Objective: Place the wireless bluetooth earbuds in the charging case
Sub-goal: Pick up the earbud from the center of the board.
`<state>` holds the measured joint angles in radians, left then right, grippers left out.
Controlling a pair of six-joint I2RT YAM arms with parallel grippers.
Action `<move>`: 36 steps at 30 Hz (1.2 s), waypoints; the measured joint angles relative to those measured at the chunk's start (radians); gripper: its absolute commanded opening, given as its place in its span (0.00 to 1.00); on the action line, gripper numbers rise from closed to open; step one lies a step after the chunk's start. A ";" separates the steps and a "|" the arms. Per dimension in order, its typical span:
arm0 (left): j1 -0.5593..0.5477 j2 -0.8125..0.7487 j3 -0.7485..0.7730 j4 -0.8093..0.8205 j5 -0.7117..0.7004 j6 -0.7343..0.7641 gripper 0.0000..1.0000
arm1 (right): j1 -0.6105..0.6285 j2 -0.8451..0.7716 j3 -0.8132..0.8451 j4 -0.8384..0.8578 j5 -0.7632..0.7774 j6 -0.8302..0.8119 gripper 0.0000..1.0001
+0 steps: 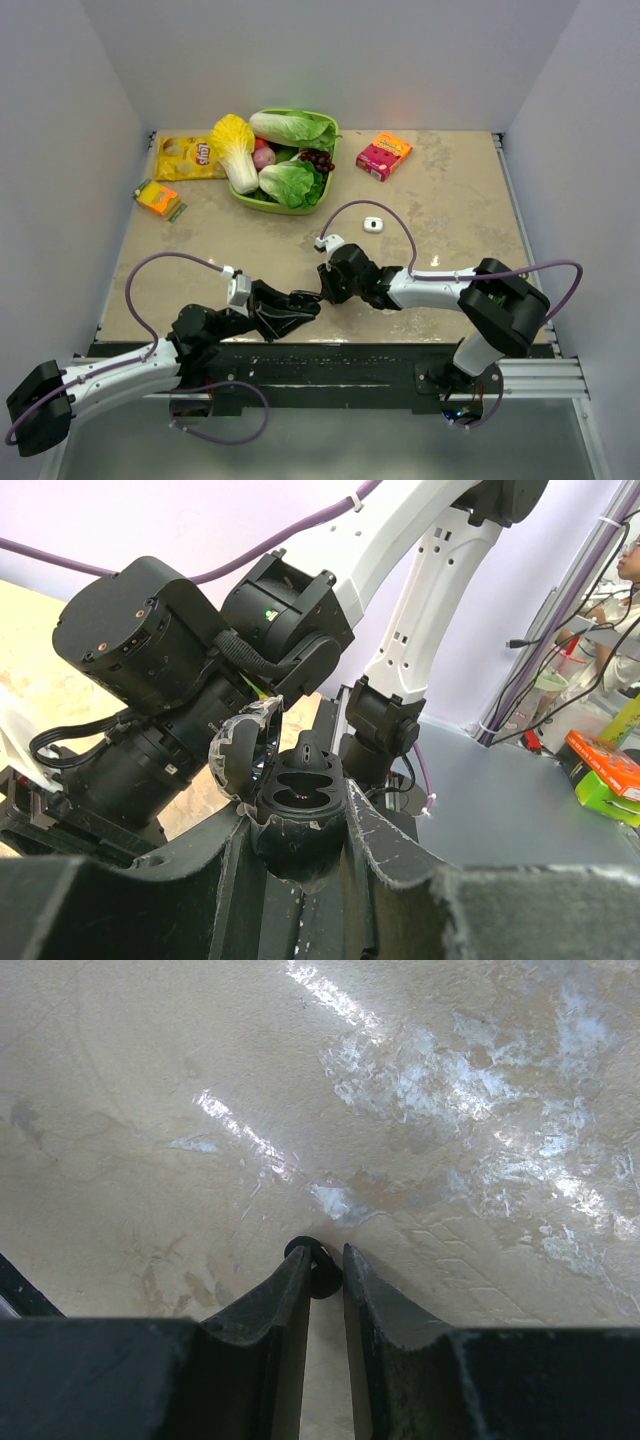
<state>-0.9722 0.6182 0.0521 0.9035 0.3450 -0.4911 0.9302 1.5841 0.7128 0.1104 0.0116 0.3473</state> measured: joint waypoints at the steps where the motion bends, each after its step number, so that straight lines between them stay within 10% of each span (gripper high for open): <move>1: 0.000 0.000 0.000 0.000 0.000 0.000 0.00 | 0.000 0.000 -0.002 0.003 -0.002 0.000 0.23; 23: -0.006 0.000 0.000 0.000 -0.001 0.000 0.00 | 0.009 -0.053 -0.055 0.032 -0.005 0.027 0.00; 36: -0.006 -0.021 0.000 -0.006 -0.024 0.001 0.00 | 0.019 -0.576 -0.032 -0.206 0.119 0.036 0.00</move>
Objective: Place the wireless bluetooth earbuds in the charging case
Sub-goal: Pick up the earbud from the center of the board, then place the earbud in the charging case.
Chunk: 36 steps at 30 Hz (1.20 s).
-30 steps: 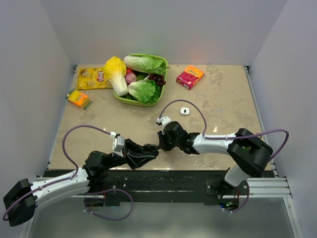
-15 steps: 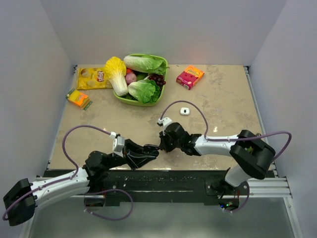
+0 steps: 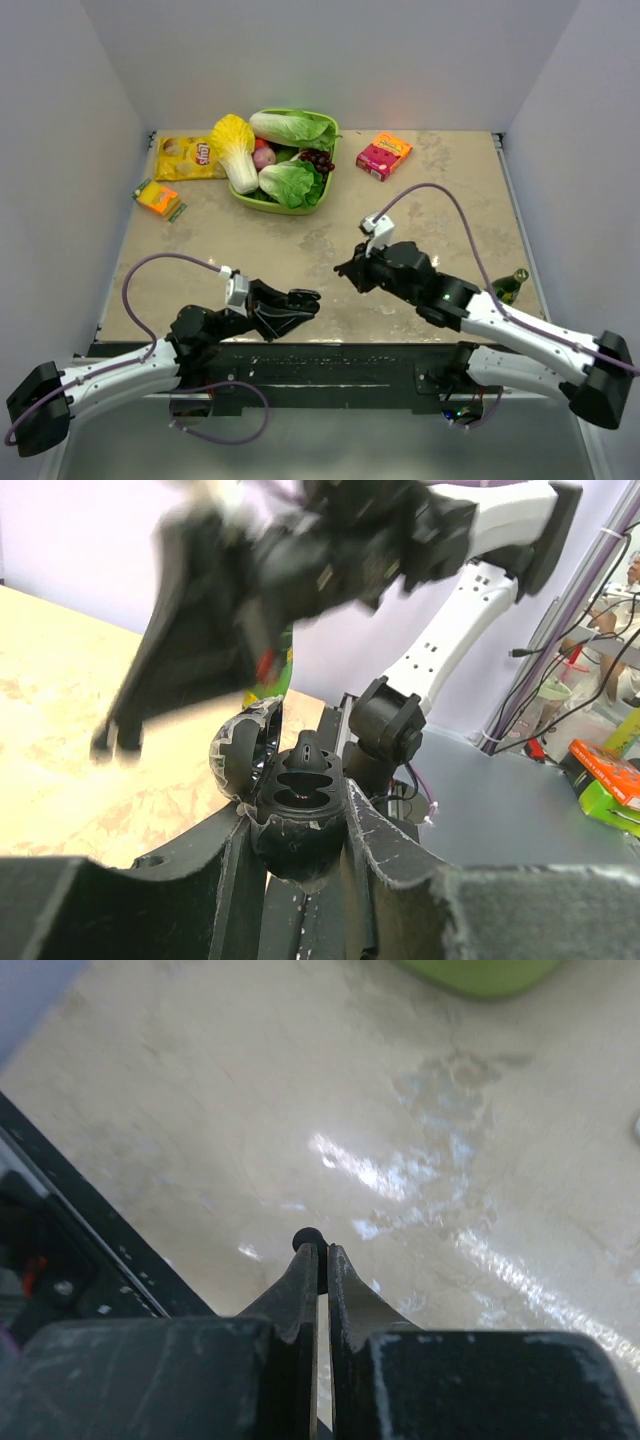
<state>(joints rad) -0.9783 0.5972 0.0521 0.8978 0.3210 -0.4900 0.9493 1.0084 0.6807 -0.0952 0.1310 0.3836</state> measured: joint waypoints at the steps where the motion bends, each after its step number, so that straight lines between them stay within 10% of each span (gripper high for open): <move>1: 0.000 0.006 0.000 0.002 -0.001 0.000 0.00 | 0.000 -0.054 0.015 -0.012 0.014 -0.005 0.00; 20: 0.000 0.197 0.000 0.071 0.077 0.003 0.00 | 0.025 -0.266 0.200 -0.135 -0.407 -0.209 0.00; 36: 0.000 0.338 0.067 0.173 0.192 0.005 0.00 | 0.275 -0.137 0.200 -0.177 -0.329 -0.272 0.00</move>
<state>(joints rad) -0.9787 0.9356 0.1188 1.0706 0.5125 -0.4854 1.2243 0.8715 0.8806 -0.2722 -0.1982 0.1112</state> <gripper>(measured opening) 0.346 0.025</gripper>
